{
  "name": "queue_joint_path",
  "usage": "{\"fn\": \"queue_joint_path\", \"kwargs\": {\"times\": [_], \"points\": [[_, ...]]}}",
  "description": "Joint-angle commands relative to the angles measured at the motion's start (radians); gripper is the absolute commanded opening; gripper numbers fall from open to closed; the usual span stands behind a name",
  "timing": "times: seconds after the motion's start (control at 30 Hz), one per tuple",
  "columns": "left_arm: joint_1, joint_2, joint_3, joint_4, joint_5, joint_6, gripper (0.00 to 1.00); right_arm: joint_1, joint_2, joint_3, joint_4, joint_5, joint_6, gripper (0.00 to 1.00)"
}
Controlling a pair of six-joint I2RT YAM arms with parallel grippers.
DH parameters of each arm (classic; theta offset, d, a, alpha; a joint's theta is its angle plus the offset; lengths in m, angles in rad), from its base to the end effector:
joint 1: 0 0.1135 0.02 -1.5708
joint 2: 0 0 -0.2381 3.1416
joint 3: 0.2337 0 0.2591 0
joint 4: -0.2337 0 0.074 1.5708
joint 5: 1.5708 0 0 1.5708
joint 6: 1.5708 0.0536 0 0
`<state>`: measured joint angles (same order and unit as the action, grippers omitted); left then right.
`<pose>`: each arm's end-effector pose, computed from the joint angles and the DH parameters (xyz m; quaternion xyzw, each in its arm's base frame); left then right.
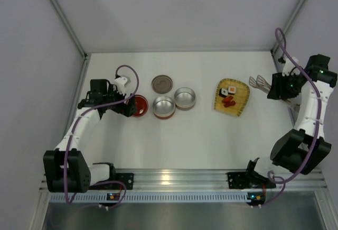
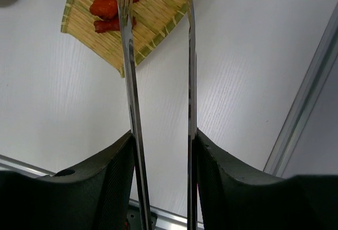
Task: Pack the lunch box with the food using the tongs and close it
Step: Pick up the fake food from the plate.
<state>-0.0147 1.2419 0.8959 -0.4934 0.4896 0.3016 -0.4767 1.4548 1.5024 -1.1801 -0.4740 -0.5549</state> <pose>0.2812 -0.0293 0.2195 0.2283 0.8811 -0.1744 0.3757 0.2716 -0.1127 0.3117 -0.0881 0.9461 0.0951 0.2969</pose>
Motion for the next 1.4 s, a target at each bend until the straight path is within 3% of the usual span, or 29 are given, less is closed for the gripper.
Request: {"fn": "queue_joint_path", "kwargs": {"times": [0.0, 0.33, 0.57, 0.93, 1.37], "points": [[0.005, -0.01, 0.043, -0.013, 0.059, 0.001, 0.98, -0.013, -0.07, 0.051, -0.111, -0.075, -0.141, 0.45], [0.005, -0.002, 0.078, -0.062, 0.095, 0.011, 0.98, 0.036, -0.088, -0.011, -0.095, -0.074, -0.185, 0.46], [0.005, 0.005, 0.098, -0.099, 0.109, 0.021, 0.98, 0.154, -0.067, -0.05, -0.067, -0.025, -0.175, 0.45], [0.005, 0.005, 0.1, -0.125, 0.15, 0.048, 0.98, 0.187, -0.054, -0.103, -0.067, 0.024, -0.316, 0.46], [0.005, 0.036, 0.109, -0.116, 0.15, 0.03, 0.98, 0.386, -0.033, -0.139, 0.155, 0.161, -0.074, 0.45]]}}
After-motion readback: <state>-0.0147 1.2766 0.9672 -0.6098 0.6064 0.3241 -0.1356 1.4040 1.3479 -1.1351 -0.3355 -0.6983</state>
